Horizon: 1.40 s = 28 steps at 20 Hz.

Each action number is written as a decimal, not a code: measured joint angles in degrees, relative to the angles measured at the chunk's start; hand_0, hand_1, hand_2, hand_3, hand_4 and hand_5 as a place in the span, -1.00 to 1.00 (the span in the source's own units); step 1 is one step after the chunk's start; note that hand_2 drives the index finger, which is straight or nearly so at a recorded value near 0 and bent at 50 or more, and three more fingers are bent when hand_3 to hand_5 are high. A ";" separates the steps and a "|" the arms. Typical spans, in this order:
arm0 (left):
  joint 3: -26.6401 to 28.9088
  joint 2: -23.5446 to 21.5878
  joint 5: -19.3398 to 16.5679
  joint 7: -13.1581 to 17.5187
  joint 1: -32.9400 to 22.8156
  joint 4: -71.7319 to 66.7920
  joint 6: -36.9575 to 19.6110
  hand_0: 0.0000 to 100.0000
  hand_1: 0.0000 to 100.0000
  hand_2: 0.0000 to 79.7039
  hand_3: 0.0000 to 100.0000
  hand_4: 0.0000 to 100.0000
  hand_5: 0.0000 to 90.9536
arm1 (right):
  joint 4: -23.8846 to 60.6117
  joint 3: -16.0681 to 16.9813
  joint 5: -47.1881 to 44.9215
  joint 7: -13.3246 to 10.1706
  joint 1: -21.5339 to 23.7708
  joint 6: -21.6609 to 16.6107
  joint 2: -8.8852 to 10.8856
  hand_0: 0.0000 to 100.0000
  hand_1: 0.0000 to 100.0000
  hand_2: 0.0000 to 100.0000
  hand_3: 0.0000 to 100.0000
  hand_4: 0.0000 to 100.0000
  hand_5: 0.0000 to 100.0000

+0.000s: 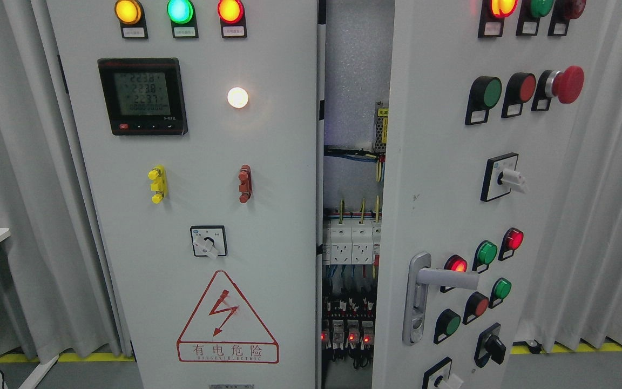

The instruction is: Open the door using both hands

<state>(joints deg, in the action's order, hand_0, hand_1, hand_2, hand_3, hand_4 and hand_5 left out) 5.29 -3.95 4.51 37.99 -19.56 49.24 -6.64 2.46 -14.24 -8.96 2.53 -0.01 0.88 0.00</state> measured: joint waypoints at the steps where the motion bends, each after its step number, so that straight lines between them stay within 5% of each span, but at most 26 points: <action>1: -0.23 -0.69 1.65 0.19 -0.96 3.35 0.22 -0.42 -1.00 -0.93 -0.94 -0.93 -1.00 | 0.00 0.00 0.00 0.00 0.00 0.01 0.00 -0.56 -1.00 -1.00 -1.00 -1.00 -1.00; 8: -3.58 -9.78 17.06 0.40 -6.30 25.36 1.46 -0.42 -1.00 -0.93 -0.95 -0.93 -1.00 | 0.00 0.00 0.00 0.01 0.00 0.01 0.00 -0.56 -1.00 -1.00 -1.00 -1.00 -1.00; 16: -6.15 -21.67 28.47 2.87 -4.03 43.74 2.04 -0.42 -1.00 -0.93 -0.95 -0.93 -1.00 | -0.01 0.00 0.01 0.02 0.01 0.01 0.00 -0.56 -1.00 -1.00 -1.00 -1.00 -1.00; 21: -7.28 -27.87 36.54 9.71 3.94 51.29 7.92 -0.42 -1.00 -0.93 -0.94 -0.93 -1.00 | -0.01 0.00 0.00 0.02 0.01 0.02 0.00 -0.56 -1.00 -1.00 -1.00 -1.00 -1.00; 28: -8.07 -32.80 48.77 11.52 21.30 57.17 23.75 -0.42 -1.00 -0.93 -0.94 -0.93 -1.00 | -0.01 0.00 0.00 0.02 0.01 0.02 0.00 -0.56 -1.00 -1.00 -1.00 -1.00 -1.00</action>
<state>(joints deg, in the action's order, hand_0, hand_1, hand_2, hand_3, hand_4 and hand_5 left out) -2.77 -36.74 53.28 49.50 1.74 106.41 17.10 2.46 -14.24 -8.96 2.55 0.00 0.91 0.00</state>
